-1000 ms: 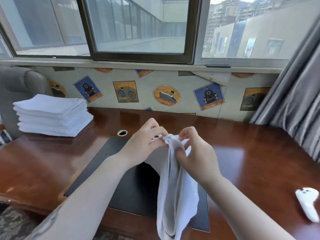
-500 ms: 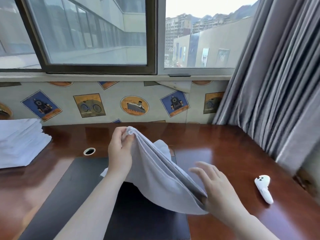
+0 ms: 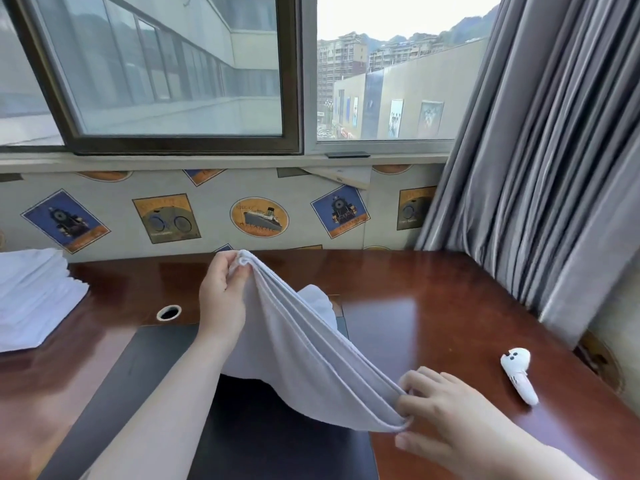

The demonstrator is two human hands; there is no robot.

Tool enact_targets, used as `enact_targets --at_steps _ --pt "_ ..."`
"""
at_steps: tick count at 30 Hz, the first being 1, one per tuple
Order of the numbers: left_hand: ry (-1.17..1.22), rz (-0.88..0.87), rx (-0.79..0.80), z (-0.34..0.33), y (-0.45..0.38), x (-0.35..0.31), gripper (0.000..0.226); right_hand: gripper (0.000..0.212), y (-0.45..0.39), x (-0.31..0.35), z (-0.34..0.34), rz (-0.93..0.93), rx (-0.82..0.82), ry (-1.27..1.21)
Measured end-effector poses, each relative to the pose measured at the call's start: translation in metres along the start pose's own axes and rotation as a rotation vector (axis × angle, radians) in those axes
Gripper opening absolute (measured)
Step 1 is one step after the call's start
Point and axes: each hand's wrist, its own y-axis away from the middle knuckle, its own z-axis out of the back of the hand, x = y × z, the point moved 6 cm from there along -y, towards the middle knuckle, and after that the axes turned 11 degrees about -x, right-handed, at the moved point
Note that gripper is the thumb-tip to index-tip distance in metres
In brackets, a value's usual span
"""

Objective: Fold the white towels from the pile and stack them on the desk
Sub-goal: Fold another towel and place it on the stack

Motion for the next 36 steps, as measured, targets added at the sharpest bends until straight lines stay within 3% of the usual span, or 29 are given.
enact_targets --at_steps 6,11,14,18,22,24,26,29,32,34,36 --pt "0.066 0.075 -0.052 0.014 -0.022 -0.002 0.012 0.029 -0.022 -0.021 0.032 0.012 -0.075 -0.056" --pt "0.101 0.093 -0.024 0.024 -0.056 -0.032 0.012 0.042 -0.063 -0.06 0.07 -0.096 -0.109 -0.111" --pt "0.156 0.077 -0.046 0.029 -0.094 -0.071 0.012 0.051 -0.114 -0.077 0.116 -0.049 -0.165 0.053" --pt "0.119 -0.033 -0.082 0.043 -0.149 -0.142 0.01 0.062 -0.193 -0.088 0.188 0.033 -0.1 0.485" --pt "-0.016 -0.243 -0.119 0.074 -0.204 -0.25 0.012 0.041 -0.267 -0.088 0.301 0.034 -0.19 0.615" --pt "-0.022 -0.307 -0.171 0.094 -0.219 -0.302 0.017 0.031 -0.292 -0.085 0.361 -0.029 -0.33 0.517" --pt "-0.016 -0.335 -0.221 0.113 -0.225 -0.338 0.022 0.034 -0.308 -0.08 0.401 -0.08 -0.453 0.238" --pt "0.108 -0.257 -0.245 0.132 -0.226 -0.367 0.021 0.037 -0.324 -0.078 0.425 -0.112 -0.419 -0.295" --pt "0.303 -0.107 -0.17 0.133 -0.215 -0.374 0.01 0.037 -0.323 -0.073 0.433 -0.127 -0.444 -0.66" --pt "0.378 -0.047 -0.161 0.135 -0.207 -0.382 0.013 0.043 -0.324 -0.069 0.435 -0.129 -0.48 -0.75" --pt "0.408 -0.022 -0.182 0.135 -0.198 -0.389 0.008 0.052 -0.322 -0.067 0.436 -0.13 -0.526 -0.665"
